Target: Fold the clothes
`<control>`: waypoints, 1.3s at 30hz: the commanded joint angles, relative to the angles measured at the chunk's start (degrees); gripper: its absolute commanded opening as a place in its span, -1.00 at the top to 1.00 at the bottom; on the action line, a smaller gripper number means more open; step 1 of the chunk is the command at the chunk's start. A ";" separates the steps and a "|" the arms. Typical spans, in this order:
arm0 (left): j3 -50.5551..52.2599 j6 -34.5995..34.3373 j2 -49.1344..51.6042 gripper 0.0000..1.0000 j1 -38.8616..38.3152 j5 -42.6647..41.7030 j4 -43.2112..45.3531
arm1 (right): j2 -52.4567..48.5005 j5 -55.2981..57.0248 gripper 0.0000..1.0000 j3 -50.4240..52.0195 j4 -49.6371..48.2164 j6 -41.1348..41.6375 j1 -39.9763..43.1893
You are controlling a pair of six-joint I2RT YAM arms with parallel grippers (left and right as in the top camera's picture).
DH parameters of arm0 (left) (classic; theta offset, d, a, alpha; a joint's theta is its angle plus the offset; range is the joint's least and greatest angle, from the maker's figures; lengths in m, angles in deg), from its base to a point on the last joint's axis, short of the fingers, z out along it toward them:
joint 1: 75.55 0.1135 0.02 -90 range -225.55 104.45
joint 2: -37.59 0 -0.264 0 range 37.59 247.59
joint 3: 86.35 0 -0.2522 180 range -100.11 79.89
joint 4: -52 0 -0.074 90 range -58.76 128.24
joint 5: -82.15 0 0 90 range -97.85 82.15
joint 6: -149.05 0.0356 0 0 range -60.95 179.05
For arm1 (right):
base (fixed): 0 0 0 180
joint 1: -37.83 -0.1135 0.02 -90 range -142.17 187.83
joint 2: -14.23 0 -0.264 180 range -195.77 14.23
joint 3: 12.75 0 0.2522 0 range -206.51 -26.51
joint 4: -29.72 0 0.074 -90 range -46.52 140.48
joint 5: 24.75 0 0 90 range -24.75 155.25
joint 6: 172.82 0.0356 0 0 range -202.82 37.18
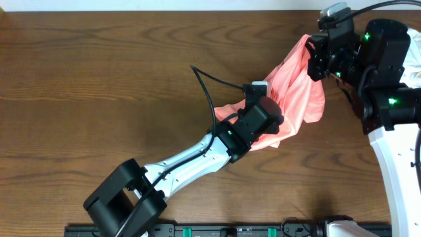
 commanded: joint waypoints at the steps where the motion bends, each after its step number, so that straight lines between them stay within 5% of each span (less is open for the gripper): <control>1: -0.70 -0.50 0.50 0.31 -0.15 2.75 0.04 | -0.26 -0.07 0.97 -1.03 -0.22 -0.37 1.18; 22: -0.72 2.75 5.95 0.31 -0.15 10.84 2.21 | -0.26 -0.07 0.97 -1.03 -0.04 -0.39 1.18; 28: -0.72 2.97 5.97 0.88 0.02 13.94 2.23 | -0.26 -0.09 0.98 -1.03 0.09 -0.37 1.18; 33: -0.72 3.52 5.97 0.90 0.42 14.38 2.64 | -0.26 -0.09 0.97 -1.03 0.57 -0.37 1.18; 39: -0.72 14.03 4.55 0.88 2.12 14.80 2.54 | -0.24 -0.04 0.97 -1.03 1.64 -0.42 1.18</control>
